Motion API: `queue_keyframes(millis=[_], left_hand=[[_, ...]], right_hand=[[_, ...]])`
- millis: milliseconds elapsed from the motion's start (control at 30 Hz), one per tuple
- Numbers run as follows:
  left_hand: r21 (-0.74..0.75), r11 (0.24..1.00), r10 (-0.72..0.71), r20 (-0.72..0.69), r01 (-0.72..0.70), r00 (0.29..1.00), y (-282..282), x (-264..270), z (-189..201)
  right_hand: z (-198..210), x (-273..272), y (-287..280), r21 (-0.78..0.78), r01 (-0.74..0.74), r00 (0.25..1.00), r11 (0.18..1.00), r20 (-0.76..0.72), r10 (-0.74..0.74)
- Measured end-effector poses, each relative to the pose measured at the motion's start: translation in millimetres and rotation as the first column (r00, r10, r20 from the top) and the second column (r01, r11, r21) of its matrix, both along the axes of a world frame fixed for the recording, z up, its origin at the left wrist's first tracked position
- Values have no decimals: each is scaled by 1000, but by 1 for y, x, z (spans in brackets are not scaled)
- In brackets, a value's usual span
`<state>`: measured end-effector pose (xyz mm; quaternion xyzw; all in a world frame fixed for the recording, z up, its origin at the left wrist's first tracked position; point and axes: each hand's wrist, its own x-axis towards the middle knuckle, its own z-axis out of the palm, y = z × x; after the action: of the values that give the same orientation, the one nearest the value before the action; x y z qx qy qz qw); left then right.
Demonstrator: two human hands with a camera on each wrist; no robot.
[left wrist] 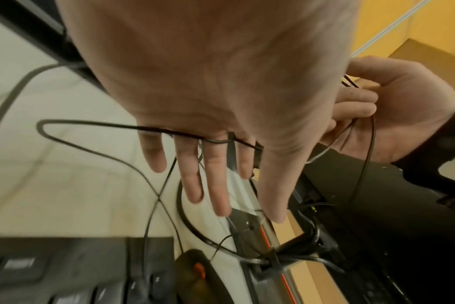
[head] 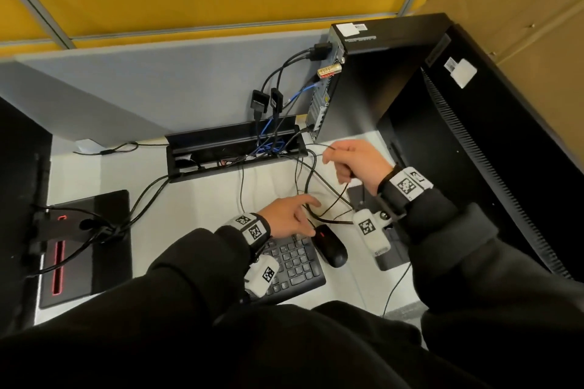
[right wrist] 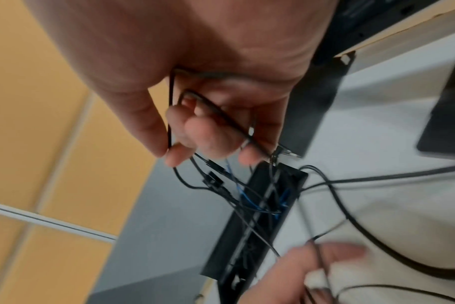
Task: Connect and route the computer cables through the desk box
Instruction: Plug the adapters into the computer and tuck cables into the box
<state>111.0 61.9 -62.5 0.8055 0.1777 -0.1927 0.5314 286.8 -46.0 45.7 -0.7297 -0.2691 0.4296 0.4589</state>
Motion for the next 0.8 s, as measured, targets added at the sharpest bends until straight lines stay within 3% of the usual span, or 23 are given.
queue_keyframes(millis=[67,133,267,333,433,467,533,600,667,800], left_hand=[[50,998,37,64,-40,997,11,-5,19],[47,977,197,156,-206,968,27,-13,43],[-1,859,490,292,-512,822,72,-42,84],[-147,786,614,307,-601,728,91,-59,89],[-314,587,808,288,-747,514,107,-80,86],[-355,538,842,259,-764,473,108,-87,85],[-341,539,842,207,-770,498,104,-99,82],[-225,647,762,157,-729,628,92,-109,78],[-180,697,715,107,-694,691,80,-115,74],[-350,565,813,81,-747,576,64,-115,75]], right_hand=[[11,5,-2,23,22,1000,999,6,-23],[15,14,-4,20,61,991,998,121,-63],[5,32,-7,-8,92,932,996,352,-84],[-3,38,-5,-44,87,912,995,406,-62],[-6,41,4,-52,94,846,994,530,-52],[-4,41,9,-56,77,808,995,588,-29],[3,41,22,-45,24,726,999,687,14],[11,40,37,-24,-58,628,998,776,55],[16,38,53,-54,-137,541,989,832,120],[23,29,69,-219,-178,385,959,882,272]])
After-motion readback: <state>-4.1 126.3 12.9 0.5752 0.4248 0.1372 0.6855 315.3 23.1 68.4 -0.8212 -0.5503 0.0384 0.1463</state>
